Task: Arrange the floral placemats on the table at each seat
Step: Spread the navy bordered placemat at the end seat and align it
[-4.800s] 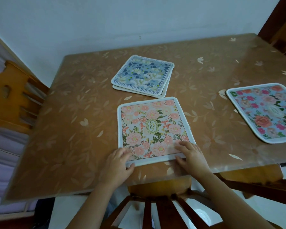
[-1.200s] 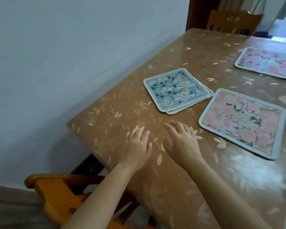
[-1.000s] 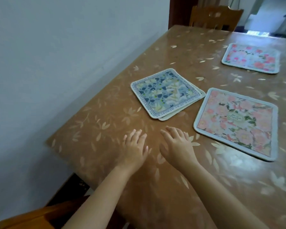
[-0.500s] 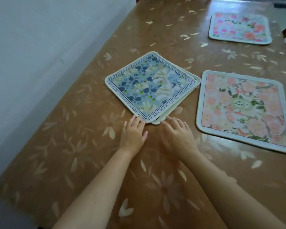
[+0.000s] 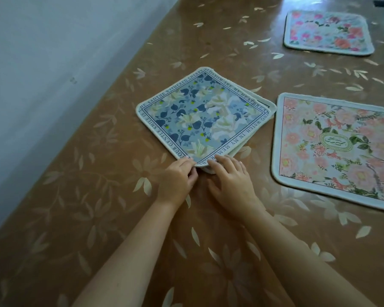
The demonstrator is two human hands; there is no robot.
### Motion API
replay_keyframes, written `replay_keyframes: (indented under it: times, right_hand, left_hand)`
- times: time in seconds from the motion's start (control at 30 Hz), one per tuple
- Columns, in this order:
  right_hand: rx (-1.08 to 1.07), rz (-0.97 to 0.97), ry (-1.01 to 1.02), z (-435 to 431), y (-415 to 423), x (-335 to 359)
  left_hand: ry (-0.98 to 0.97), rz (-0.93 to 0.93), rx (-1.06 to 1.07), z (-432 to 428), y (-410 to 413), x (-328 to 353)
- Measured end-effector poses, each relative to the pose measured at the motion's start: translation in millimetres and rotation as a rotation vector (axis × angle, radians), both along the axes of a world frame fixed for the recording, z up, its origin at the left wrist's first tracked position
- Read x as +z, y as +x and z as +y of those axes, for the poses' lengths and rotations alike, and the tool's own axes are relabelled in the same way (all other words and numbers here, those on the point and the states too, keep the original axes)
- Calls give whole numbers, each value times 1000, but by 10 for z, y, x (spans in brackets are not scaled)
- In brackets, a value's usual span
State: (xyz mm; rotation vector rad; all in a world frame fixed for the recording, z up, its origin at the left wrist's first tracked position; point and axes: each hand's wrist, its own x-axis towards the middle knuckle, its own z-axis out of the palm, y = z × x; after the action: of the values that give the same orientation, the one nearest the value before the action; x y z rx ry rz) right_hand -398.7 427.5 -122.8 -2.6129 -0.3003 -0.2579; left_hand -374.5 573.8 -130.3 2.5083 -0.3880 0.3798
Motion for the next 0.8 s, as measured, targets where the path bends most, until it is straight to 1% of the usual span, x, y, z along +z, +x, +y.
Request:
replay_keyframes:
  times: [0.13, 0.23, 0.37, 0.47, 0.6, 0.7, 0.8]
  right_hand:
    - [60, -35, 34, -5, 6, -3]
    - [137, 1, 93, -25, -92, -41]
    - [233, 4, 133, -48, -353, -88]
    - [241, 4, 165, -50, -532, -83]
    - [220, -3, 207, -33, -699, -59]
    - [198, -2, 219, -16, -770, -48]
    - [209, 2, 186, 24, -848, -38]
  left_hand:
    - [-84, 76, 38, 149, -319, 57]
    - [-164, 132, 107, 335, -666, 99]
    - [-200, 183, 145, 647, -1062, 121]
    - [-203, 206, 217, 855, -1265, 144]
    - [-64, 199, 216, 899, -1480, 138]
    - [35, 253, 117, 787, -1586, 134]
    - [138, 242, 45, 632, -1612, 126]
